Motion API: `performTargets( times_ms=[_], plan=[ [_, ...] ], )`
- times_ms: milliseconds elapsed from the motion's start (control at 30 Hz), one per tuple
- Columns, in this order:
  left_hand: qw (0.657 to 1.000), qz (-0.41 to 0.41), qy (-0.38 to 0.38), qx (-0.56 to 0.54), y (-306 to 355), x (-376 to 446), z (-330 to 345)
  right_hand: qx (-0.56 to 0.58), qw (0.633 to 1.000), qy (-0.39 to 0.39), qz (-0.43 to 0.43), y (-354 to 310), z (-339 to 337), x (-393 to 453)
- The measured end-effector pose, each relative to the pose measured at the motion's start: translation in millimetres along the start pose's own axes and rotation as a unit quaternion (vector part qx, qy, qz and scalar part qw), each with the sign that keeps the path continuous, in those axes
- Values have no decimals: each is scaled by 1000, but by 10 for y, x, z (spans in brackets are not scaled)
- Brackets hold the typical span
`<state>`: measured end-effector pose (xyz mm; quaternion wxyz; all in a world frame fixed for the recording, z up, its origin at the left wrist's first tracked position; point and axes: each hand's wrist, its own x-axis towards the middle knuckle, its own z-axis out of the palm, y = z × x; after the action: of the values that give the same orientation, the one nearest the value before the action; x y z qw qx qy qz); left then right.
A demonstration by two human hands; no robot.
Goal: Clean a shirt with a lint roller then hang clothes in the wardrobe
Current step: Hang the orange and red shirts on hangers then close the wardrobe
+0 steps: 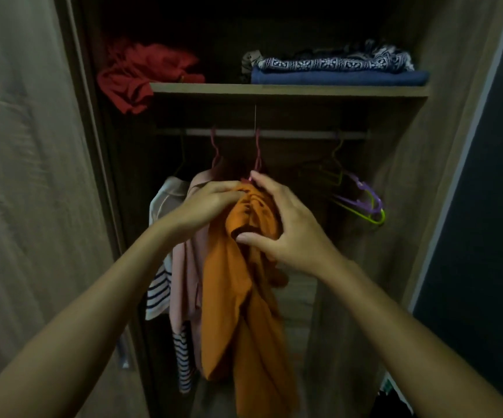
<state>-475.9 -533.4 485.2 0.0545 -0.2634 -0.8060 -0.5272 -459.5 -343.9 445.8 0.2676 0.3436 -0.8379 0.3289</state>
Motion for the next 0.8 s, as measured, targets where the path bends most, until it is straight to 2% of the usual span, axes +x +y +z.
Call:
performTargets(
  times_ms=[67,100,167,233,300,367,433,533,667,733,800],
  plan=[
    [1000,5,1,17,-52,47,63,-30,999,39,-24,72,60,87],
    [998,3,27,52,-121,64,85,-24,997,67,-13,111,61,136],
    [982,24,131,132,-301,73,151,-10,996,87,27,188,42,258],
    [954,89,220,181,-524,23,251,-10,995,64,71,249,27,379],
    [950,107,211,204,-677,-52,367,-13,993,52,103,287,20,495],
    [943,93,180,264,-796,-77,455,-8,991,45,125,300,49,575],
    [933,86,180,299,-872,-39,496,7,989,37,143,307,88,625],
    [947,80,180,255,-902,51,470,0,988,38,149,308,98,655],
    [961,55,207,176,-813,198,185,-63,984,58,154,413,-47,692],
    [971,26,203,127,-694,302,54,-49,982,16,182,461,-69,701],
    [979,21,178,96,-579,394,-20,1,978,11,210,473,-48,709]
  ],
)
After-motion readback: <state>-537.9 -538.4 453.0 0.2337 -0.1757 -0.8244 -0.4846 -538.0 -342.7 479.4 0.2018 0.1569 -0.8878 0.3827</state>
